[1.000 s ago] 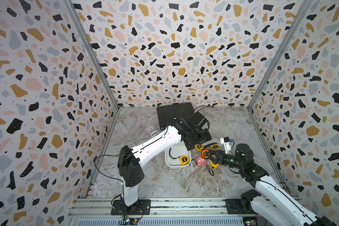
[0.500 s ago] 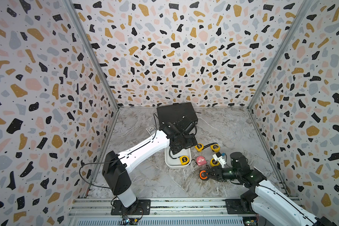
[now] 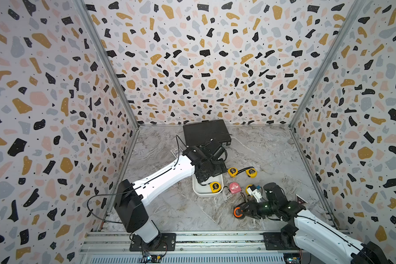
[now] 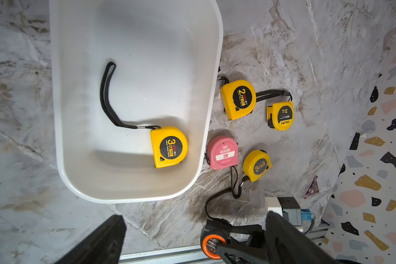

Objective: Take the tape measure out of the storage box
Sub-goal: Place the tape measure at the center of the board.

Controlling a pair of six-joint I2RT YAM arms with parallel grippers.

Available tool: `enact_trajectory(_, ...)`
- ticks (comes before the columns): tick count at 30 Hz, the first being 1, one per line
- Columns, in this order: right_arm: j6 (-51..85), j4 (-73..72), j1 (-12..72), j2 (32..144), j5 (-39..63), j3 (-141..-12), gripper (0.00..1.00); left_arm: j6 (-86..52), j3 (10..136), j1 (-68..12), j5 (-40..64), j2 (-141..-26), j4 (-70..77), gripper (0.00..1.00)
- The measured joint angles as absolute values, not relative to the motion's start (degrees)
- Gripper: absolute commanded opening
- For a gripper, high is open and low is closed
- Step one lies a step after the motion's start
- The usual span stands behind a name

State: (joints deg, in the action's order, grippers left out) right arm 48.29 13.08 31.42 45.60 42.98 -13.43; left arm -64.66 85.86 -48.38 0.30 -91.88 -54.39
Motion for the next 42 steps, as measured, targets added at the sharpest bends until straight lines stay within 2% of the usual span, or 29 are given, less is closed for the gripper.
enact_trajectory(6,47.5,14.3,31.5,46.2,41.2,-13.4,0.28,-64.6,85.9,-48.4,0.0,-91.9,-54.4,1.00)
enact_trajectory(14,46.4,16.2,31.6,47.6,39.8,-13.4,0.42,-64.6,85.2,-48.4,-0.1,-91.6,-54.3,1.00)
enact_trajectory(18,45.8,17.0,31.6,47.8,39.4,-13.4,0.53,-64.7,84.6,-48.3,-0.1,-91.5,-54.4,1.00)
enact_trajectory(23,44.9,20.0,31.6,46.2,38.7,-13.4,0.71,-64.7,84.3,-48.2,-0.2,-90.9,-54.4,1.00)
enact_trajectory(27,44.3,23.2,31.6,43.4,37.5,-13.8,0.81,-64.6,84.0,-48.2,-0.4,-90.5,-54.3,1.00)
enact_trajectory(42,41.5,34.1,31.6,41.1,32.1,-26.0,0.92,-59.5,81.7,-47.9,-0.1,-94.3,-54.1,1.00)
